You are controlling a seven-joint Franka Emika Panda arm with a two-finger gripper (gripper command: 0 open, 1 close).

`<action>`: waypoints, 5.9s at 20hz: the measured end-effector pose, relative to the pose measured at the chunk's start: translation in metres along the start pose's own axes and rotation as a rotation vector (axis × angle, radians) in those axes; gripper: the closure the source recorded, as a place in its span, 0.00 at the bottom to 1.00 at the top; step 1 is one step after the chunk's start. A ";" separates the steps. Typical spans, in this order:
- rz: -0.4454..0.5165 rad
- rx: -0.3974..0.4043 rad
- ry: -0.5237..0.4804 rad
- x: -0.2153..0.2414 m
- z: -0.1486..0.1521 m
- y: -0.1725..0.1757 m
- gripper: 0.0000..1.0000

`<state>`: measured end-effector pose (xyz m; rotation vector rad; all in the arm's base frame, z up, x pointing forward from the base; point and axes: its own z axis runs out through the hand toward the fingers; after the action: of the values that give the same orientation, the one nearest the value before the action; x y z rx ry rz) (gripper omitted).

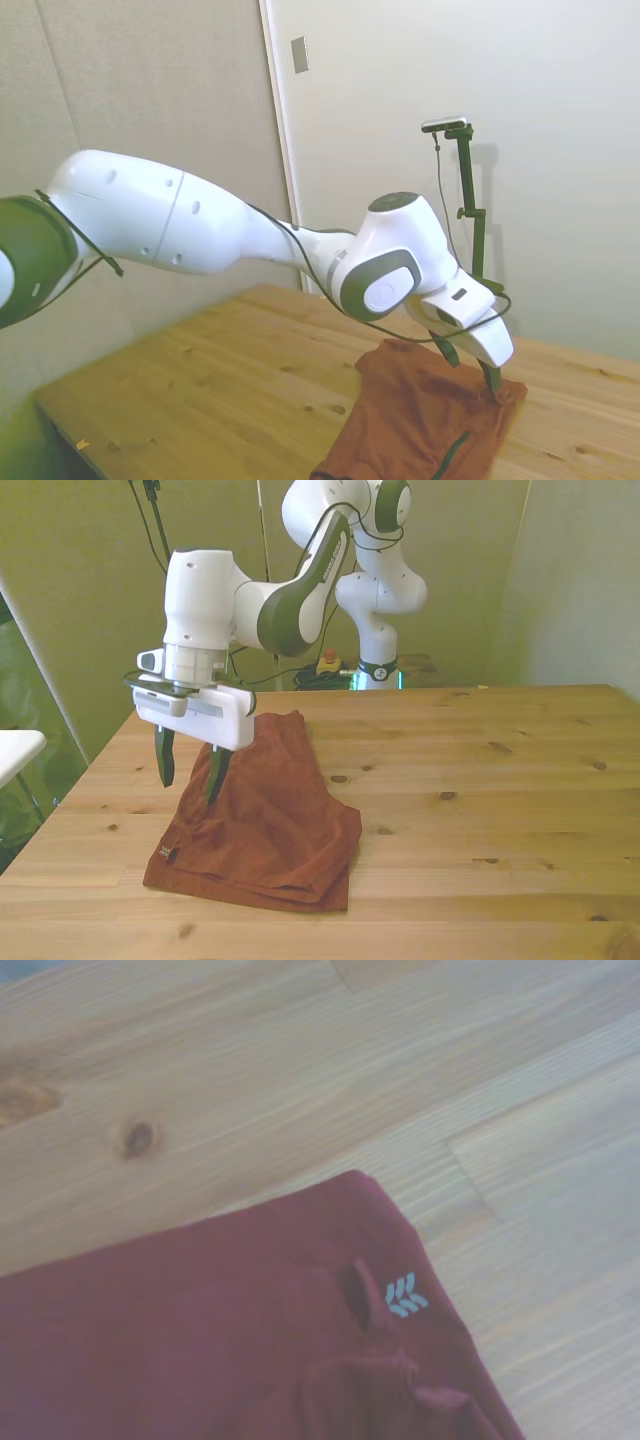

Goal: Unfold the shorts

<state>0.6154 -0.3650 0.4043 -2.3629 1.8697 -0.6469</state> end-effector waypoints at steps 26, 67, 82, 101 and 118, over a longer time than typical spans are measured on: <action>0.000 -0.002 -0.046 -0.011 0.050 -0.016 1.00; -0.587 0.044 -0.034 -0.422 -0.075 -0.145 0.00; -0.616 0.012 -0.053 -0.437 -0.112 -0.129 0.00; -0.620 -0.023 -0.096 -0.194 -0.131 -0.019 0.00; -0.792 0.059 -0.313 -0.133 -0.017 -0.009 0.00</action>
<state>0.5938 -0.2334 0.3844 -2.9091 0.7474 -0.3133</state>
